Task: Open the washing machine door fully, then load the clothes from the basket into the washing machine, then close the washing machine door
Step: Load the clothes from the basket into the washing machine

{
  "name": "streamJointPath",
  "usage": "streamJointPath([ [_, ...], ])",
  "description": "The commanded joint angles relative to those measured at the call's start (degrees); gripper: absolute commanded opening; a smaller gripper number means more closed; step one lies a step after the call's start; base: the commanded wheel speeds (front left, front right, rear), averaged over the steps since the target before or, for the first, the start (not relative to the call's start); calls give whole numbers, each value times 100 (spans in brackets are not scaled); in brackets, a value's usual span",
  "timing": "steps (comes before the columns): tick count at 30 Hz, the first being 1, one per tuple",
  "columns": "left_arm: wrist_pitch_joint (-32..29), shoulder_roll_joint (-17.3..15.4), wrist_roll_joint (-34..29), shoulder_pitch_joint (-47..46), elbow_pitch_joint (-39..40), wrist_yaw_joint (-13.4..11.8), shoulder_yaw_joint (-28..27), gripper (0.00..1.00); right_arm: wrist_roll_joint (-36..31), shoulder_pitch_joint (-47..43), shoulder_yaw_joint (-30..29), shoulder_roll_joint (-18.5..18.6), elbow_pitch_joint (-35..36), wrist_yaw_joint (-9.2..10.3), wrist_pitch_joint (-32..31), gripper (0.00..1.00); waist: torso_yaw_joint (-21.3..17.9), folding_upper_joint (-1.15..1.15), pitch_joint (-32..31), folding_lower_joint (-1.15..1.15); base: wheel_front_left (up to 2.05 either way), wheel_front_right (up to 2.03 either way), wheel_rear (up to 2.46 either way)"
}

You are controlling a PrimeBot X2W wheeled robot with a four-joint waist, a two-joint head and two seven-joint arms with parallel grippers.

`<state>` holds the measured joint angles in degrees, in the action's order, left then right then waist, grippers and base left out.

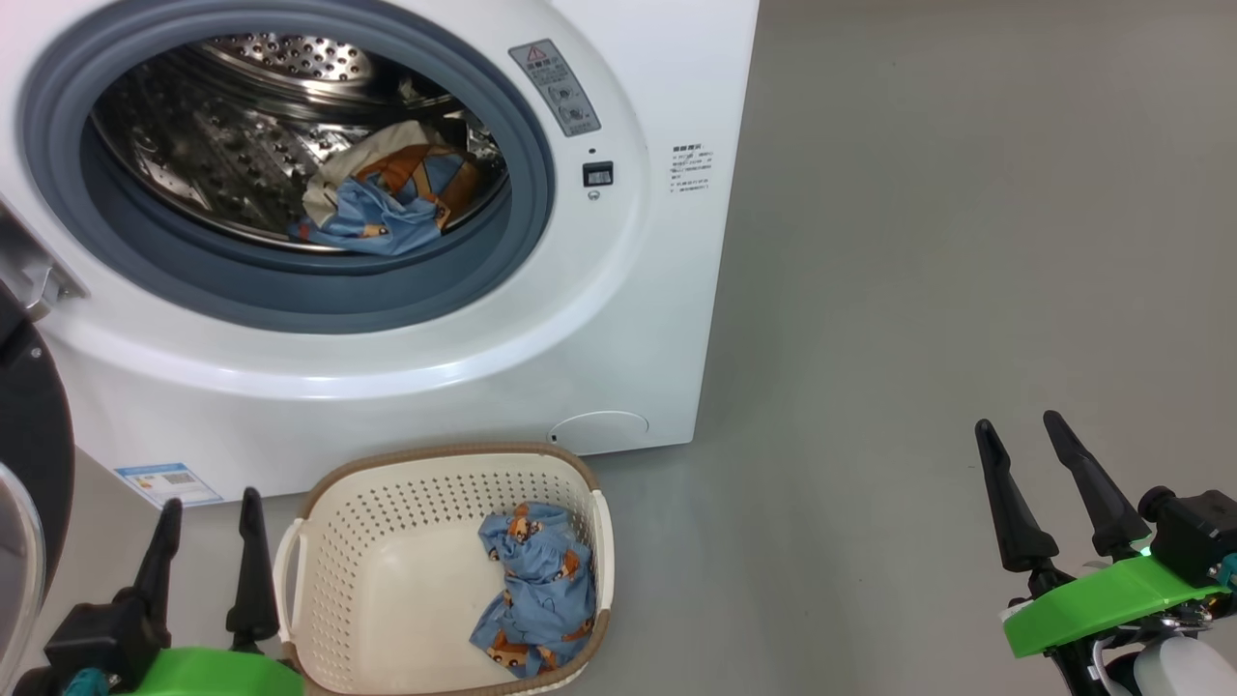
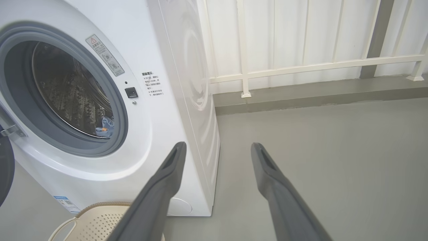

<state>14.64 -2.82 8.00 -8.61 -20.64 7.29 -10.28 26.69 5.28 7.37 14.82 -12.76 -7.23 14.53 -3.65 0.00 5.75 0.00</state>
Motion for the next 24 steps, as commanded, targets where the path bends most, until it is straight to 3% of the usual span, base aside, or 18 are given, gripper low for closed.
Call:
streamJointPath([
  [1,36,-90,10,7,171,19,-187,100,-84,3,78,99,120,-25,47,100,1,0,4,0,0,0,0],
  [24,36,-50,150,-204,-211,19,-4,100,-72,245,43,59,196,-25,47,100,-40,0,463,0,0,0,0],
])
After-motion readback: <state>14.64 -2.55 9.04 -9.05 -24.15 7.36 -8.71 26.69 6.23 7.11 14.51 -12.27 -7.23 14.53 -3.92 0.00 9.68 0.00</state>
